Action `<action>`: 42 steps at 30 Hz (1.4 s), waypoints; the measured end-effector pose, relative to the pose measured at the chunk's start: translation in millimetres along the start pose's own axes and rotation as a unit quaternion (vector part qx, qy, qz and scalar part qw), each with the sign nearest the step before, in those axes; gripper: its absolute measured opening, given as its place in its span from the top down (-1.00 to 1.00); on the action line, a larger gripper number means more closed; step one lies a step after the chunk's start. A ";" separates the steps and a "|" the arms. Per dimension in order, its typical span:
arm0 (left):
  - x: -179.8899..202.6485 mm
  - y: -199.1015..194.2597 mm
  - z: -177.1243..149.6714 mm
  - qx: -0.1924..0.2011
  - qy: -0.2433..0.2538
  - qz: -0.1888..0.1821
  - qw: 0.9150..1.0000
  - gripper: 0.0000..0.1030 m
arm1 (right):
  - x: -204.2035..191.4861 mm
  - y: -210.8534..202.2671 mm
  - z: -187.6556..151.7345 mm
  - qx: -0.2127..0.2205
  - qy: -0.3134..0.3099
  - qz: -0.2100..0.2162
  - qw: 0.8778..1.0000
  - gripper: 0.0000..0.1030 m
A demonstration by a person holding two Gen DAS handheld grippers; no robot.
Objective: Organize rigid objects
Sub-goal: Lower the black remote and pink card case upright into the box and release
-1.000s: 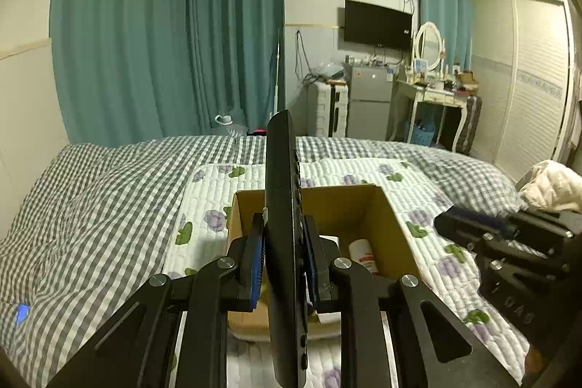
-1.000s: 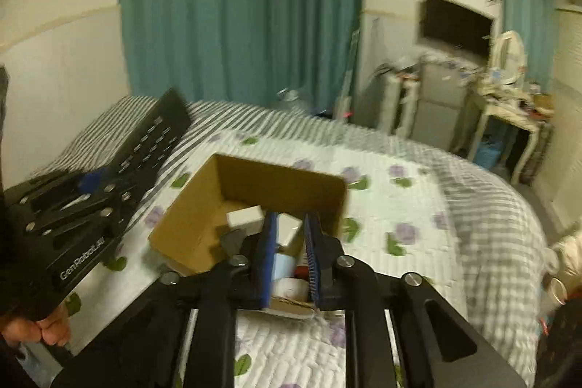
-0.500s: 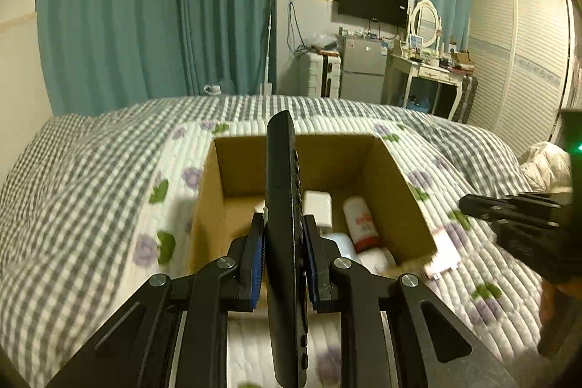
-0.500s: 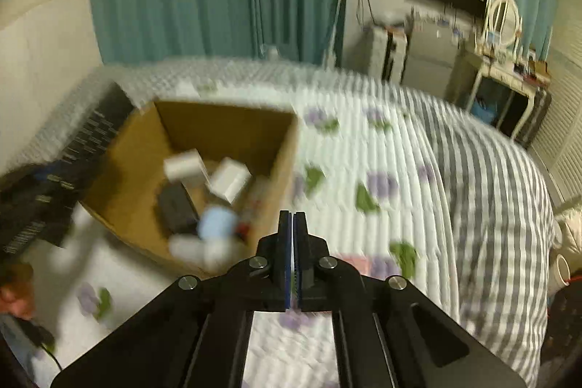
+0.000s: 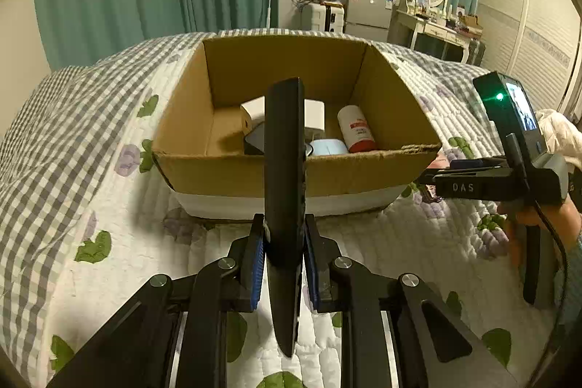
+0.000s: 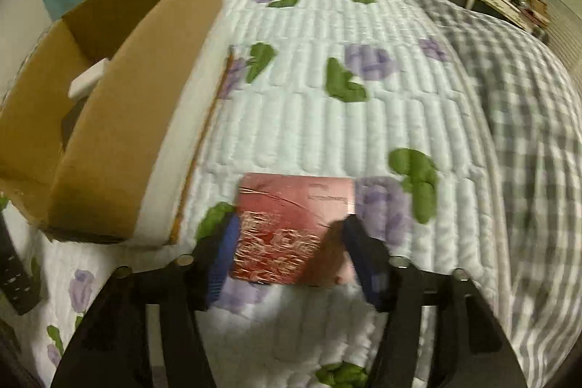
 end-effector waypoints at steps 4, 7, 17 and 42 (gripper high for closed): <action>-2.2 10.2 -4.3 -0.012 -0.002 0.002 1.000 0.62 | -14.6 3.9 -6.2 0.000 -0.043 -0.015 0.999 -0.72; -2.2 13.1 -6.6 -0.015 -0.003 0.001 1.000 0.62 | -22.2 7.8 -9.2 -0.003 -0.060 -0.027 0.998 -0.80; -4.5 1.2 -4.6 -0.009 -0.004 -0.002 1.000 0.62 | -27.2 -28.5 -16.8 0.060 -0.083 -0.079 0.992 0.58; -8.6 -30.0 19.6 0.030 -0.008 -0.020 0.999 0.62 | 6.5 -92.1 23.3 0.136 0.000 -0.041 0.990 0.83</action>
Point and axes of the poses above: each gripper's, at about its wrist camera, not at the fingertips, and y roughly the way its jaws point, x to its right, z to its top, the point moved 7 cm from there along y, roughly the way its jaws point, and after that the axes turned 5 degrees about -z, right-handed, at the moved point
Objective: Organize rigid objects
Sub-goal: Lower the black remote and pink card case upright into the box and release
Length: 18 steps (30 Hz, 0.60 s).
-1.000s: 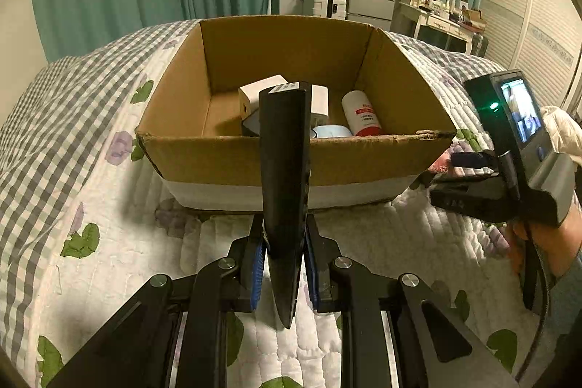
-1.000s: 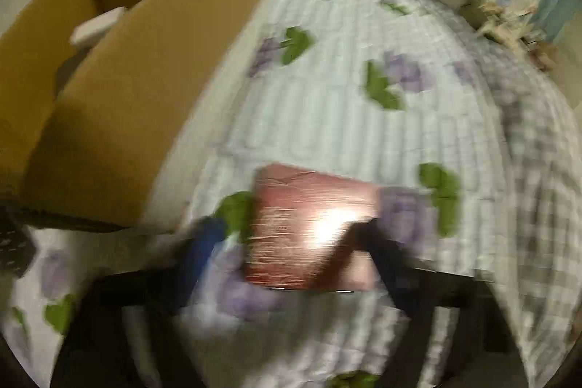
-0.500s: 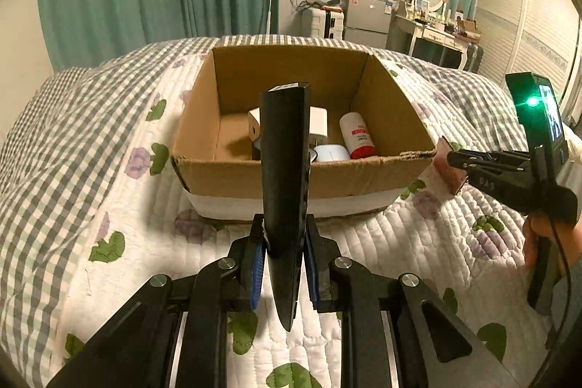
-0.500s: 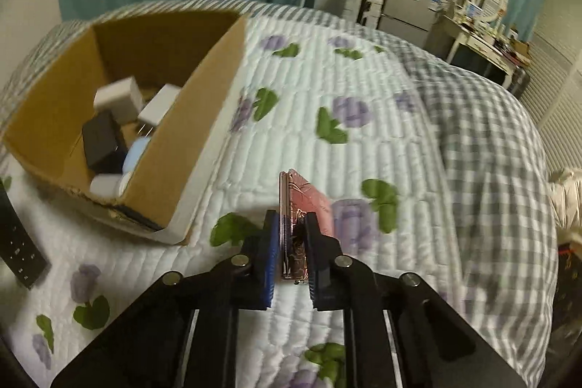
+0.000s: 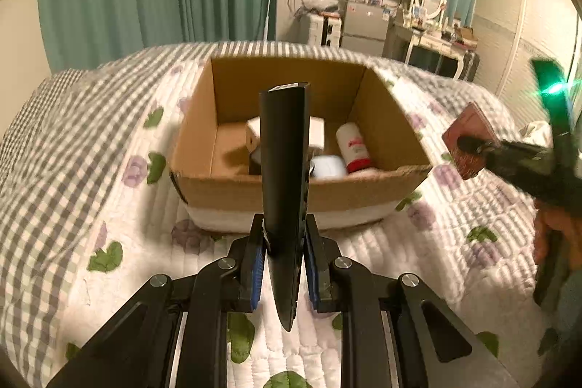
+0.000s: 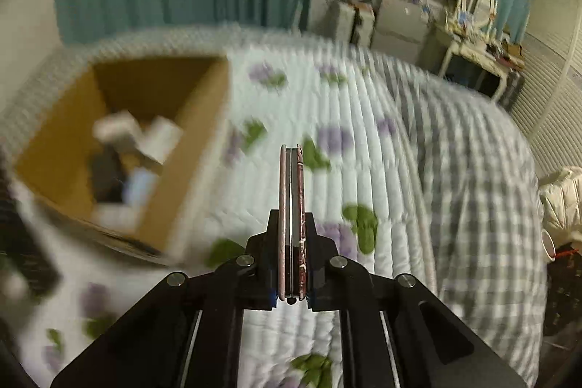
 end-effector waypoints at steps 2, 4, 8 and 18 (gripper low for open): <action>2.4 -10.5 13.4 0.017 -0.001 -0.009 1.000 0.62 | -7.9 -28.1 17.5 0.028 0.002 0.021 0.999 0.83; 4.7 -18.1 31.4 0.031 0.000 -0.017 0.999 0.62 | -21.2 -48.5 32.4 0.048 -0.002 0.043 0.998 0.83; 3.3 -18.4 71.4 0.056 0.012 -0.013 0.998 0.62 | -53.2 -70.3 63.1 0.078 -0.014 0.079 0.994 0.83; -15.1 43.4 106.6 0.039 0.023 0.013 0.999 0.62 | -115.6 -18.5 90.2 0.055 -0.038 0.101 0.993 0.82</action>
Point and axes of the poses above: each gripper's, at about its wrist camera, not at the fingertips, and y roughly the way its jaws point, x to its right, z to its top, the point moved 7 cm from there along y, roughly the way its jaws point, and after that the axes turned 5 degrees about -z, right-handed, at the moved point
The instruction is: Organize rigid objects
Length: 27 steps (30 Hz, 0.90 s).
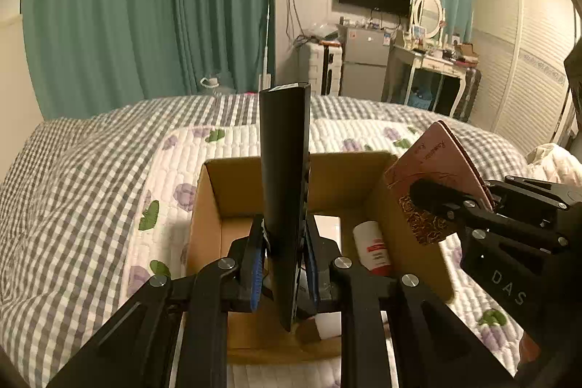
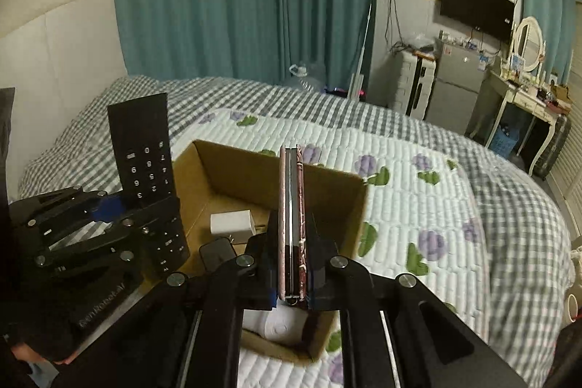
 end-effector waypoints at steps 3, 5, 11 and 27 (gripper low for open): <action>-3.8 9.1 -1.7 0.002 -0.001 0.003 1.000 0.61 | 2.0 19.6 -2.0 -0.009 0.007 0.000 1.000 0.80; -5.7 10.5 -1.5 0.005 -0.001 0.004 1.000 0.58 | 6.9 24.2 -2.0 -0.004 0.013 -0.005 1.000 0.80; -13.6 -7.2 7.6 0.029 -0.003 0.024 0.999 -0.11 | 19.8 8.6 0.4 0.014 0.029 -0.009 0.999 0.49; 3.1 -188.3 22.4 0.191 0.012 0.037 0.981 -1.00 | 23.1 -180.8 0.2 0.143 0.046 -0.092 0.984 -1.00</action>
Point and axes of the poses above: each gripper's, at about its wrist camera, not at the fingertips, and y roughly the way its jaws point, x to its right, z to its top, the point moved 7 cm from there along y, roughly the way its jaws point, and after that the axes turned 5 degrees about -z, right-handed, at the moved point
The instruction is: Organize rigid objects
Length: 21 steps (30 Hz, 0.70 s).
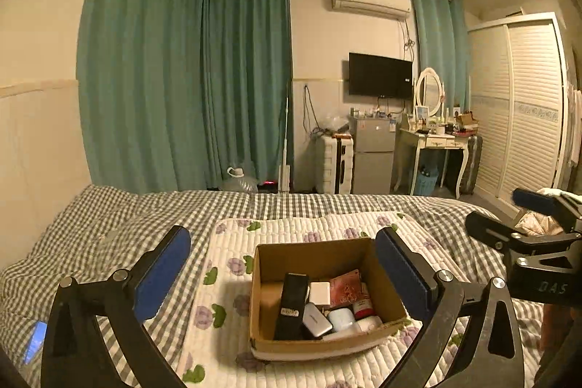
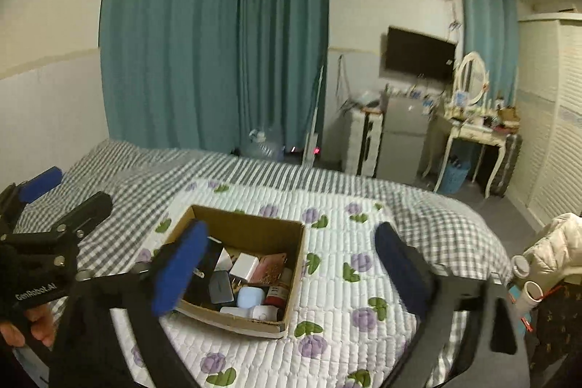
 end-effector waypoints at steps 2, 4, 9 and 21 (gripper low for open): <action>-1.3 -9.0 -6.6 0.000 0.001 0.001 1.000 -1.00 | 1.9 -19.3 -3.5 0.026 0.006 -0.013 1.000 -0.99; -1.8 -16.0 -15.6 0.001 0.002 0.006 1.000 -1.00 | -0.5 -26.7 -9.0 0.031 0.009 -0.010 0.999 -0.99; -9.4 -18.6 -41.7 -0.009 -0.016 0.001 1.000 -1.00 | -10.5 -32.4 -31.2 0.042 0.016 -0.009 0.999 -0.99; -11.2 -11.9 -63.3 -0.023 -0.015 0.000 1.000 -1.00 | -20.0 -0.9 -64.0 0.007 0.021 -0.019 1.000 -0.99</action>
Point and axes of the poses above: each gripper's, at about its wrist camera, not at the fingertips, and y roughly the way its jaws point, x to its right, z to its top, the point moved 7 cm from there along y, roughly the way its jaws point, and after that the axes turned 5 degrees about -z, right-handed, at the moved point
